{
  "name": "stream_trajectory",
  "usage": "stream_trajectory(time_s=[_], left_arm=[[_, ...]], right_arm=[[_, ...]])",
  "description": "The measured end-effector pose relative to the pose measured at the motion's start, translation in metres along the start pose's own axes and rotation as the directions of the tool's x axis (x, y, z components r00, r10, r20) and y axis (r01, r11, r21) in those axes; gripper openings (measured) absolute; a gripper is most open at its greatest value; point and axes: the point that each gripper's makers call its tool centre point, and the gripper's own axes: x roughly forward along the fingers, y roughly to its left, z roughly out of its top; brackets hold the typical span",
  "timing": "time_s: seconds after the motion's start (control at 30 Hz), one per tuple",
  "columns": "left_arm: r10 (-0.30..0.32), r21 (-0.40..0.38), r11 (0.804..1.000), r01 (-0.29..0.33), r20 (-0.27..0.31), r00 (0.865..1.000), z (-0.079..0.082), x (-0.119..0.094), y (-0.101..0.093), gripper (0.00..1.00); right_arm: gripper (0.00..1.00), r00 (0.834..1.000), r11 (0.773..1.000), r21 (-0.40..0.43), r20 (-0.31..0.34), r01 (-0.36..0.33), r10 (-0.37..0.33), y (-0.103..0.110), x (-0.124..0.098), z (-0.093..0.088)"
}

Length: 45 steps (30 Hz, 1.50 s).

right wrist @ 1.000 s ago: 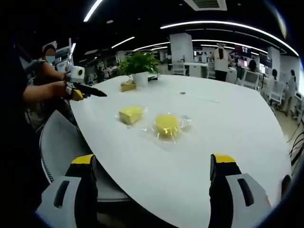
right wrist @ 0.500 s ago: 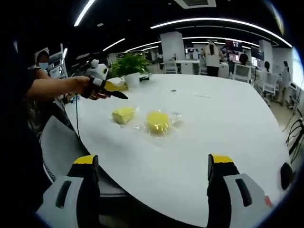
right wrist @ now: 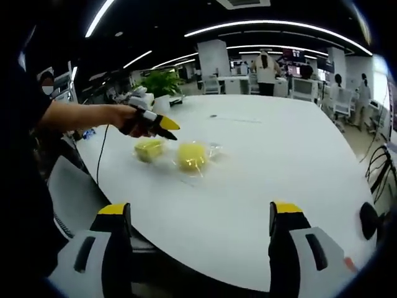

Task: Compare the silicone blocks by pressing each to a similar depth, holding the contact briefly, and releasing to observe deformation and rebound differences across the visible hardness samples.

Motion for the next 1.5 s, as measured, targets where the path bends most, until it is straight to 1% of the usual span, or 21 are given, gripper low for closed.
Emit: stream_trajectory(time_s=[0.1, 0.17, 0.23, 0.3, 0.37, 0.4, 0.43, 0.53, 0.6, 0.67, 0.73, 0.77, 0.83, 0.93, 0.97, 1.13, 1.2, 1.23, 1.33, 1.37, 1.5], left_arm=[[0.022, -0.051, 0.998, -0.023, -0.028, 0.999, -0.006, 0.012, 0.008, 0.7], [0.016, -0.094, 0.995, -0.018, -0.021, 1.0, -0.006, 0.018, 0.011, 0.68], [0.002, -0.212, 0.977, 0.001, 0.013, 1.0, -0.001, 0.024, 0.012, 0.62], [0.003, -0.245, 0.97, 0.005, 0.03, 1.0, 0.002, 0.028, 0.016, 0.58], [0.018, -0.258, 0.966, -0.014, 0.016, 1.0, -0.001, 0.033, 0.021, 0.54], [0.026, -0.274, 0.961, -0.028, -0.011, 1.0, -0.006, 0.036, 0.023, 0.53], [0.02, -0.252, 0.967, -0.017, 0.007, 1.0, -0.003, 0.037, 0.024, 0.48], [-0.014, -0.367, 0.93, 0.014, 0.004, 1.0, -0.001, 0.044, 0.018, 0.4], [-0.006, -0.385, 0.923, 0.008, 0.007, 1.0, 0.001, 0.048, 0.022, 0.35], [0.008, -0.372, 0.928, -0.009, -0.002, 1.0, -0.002, 0.049, 0.024, 0.29], [0.035, -0.306, 0.951, -0.042, -0.029, 0.999, -0.007, 0.051, 0.029, 0.2], [0.029, -0.324, 0.946, -0.031, -0.011, 1.0, -0.005, 0.051, 0.028, 0.19], [0.042, -0.321, 0.946, -0.041, -0.005, 0.999, -0.005, 0.05, 0.032, 0.13], [0.034, -0.325, 0.945, -0.026, 0.017, 0.999, -0.003, 0.051, 0.033, 0.1], [0.03, -0.305, 0.952, -0.02, 0.027, 0.999, -0.003, 0.051, 0.032, 0.09], [0.013, -0.319, 0.948, 0.005, 0.056, 0.998, -0.004, 0.049, 0.032, 0.04], [0.008, -0.305, 0.952, 0.013, 0.069, 0.998, -0.003, 0.048, 0.031, 0.01], [0.001, -0.282, 0.959, 0.019, 0.071, 0.997, -0.003, 0.047, 0.029, 0.0], [-0.018, -0.257, 0.966, 0.035, 0.065, 0.998, -0.005, 0.042, 0.021, 0.0], [-0.028, -0.202, 0.978, 0.045, 0.087, 0.996, -0.001, 0.04, 0.019, 0.0], [-0.074, -0.131, 0.987, 0.091, 0.131, 0.989, 0.004, 0.027, 0.001, 0.0]], right_arm=[[0.84, 1.0, 1.0, 0.008, -0.008, 0.011, -0.011, -0.006, -0.002, -0.003], [0.84, 1.0, 1.0, 0.015, -0.009, 0.02, -0.02, -0.01, -0.003, -0.003], [0.83, 1.0, 0.999, 0.023, -0.011, 0.027, -0.027, -0.014, -0.004, -0.005], [0.82, 0.999, 0.999, 0.028, -0.011, 0.031, -0.031, -0.016, -0.004, -0.005], [0.82, 0.999, 0.999, 0.03, -0.015, 0.04, -0.04, -0.019, -0.004, -0.005], [0.81, 0.999, 0.999, 0.03, -0.016, 0.045, -0.045, -0.021, -0.004, -0.005], [0.81, 0.999, 0.998, 0.031, -0.015, 0.047, -0.046, -0.022, -0.004, -0.005], [0.79, 0.998, 0.998, 0.039, -0.015, 0.054, -0.053, -0.025, -0.005, -0.004], [0.79, 0.998, 0.997, 0.041, -0.008, 0.061, -0.061, -0.026, -0.006, -0.002], [0.79, 0.998, 0.997, 0.042, -0.004, 0.064, -0.063, -0.027, -0.007, -0.002], [0.78, 0.998, 0.997, 0.041, -0.002, 0.066, -0.066, -0.027, -0.007, -0.002], [0.77, 0.998, 0.997, 0.042, -0.002, 0.065, -0.065, -0.028, -0.008, -0.002], [0.76, 0.998, 0.997, 0.043, -0.005, 0.065, -0.065, -0.028, -0.008, -0.002], [0.75, 0.998, 0.997, 0.042, -0.002, 0.065, -0.065, -0.028, -0.008, -0.002], [0.75, 0.998, 0.997, 0.047, 0.003, 0.063, -0.063, -0.027, -0.009, -0.002], [0.73, 0.998, 0.997, 0.045, 0.001, 0.062, -0.062, -0.026, -0.008, -0.003], [0.73, 0.998, 0.997, 0.049, 0.001, 0.059, -0.059, -0.025, -0.008, -0.003], [0.73, 0.998, 0.997, 0.049, 0.002, 0.055, -0.056, -0.023, -0.007, -0.003], [0.72, 0.999, 0.998, 0.042, 0.007, 0.051, -0.051, -0.021, -0.007, -0.001], [0.72, 0.999, 0.998, 0.041, 0.008, 0.05, -0.05, -0.02, -0.007, -0.001], [0.72, 0.999, 0.998, 0.036, 0.008, 0.042, -0.043, -0.017, -0.006, 0.0]])
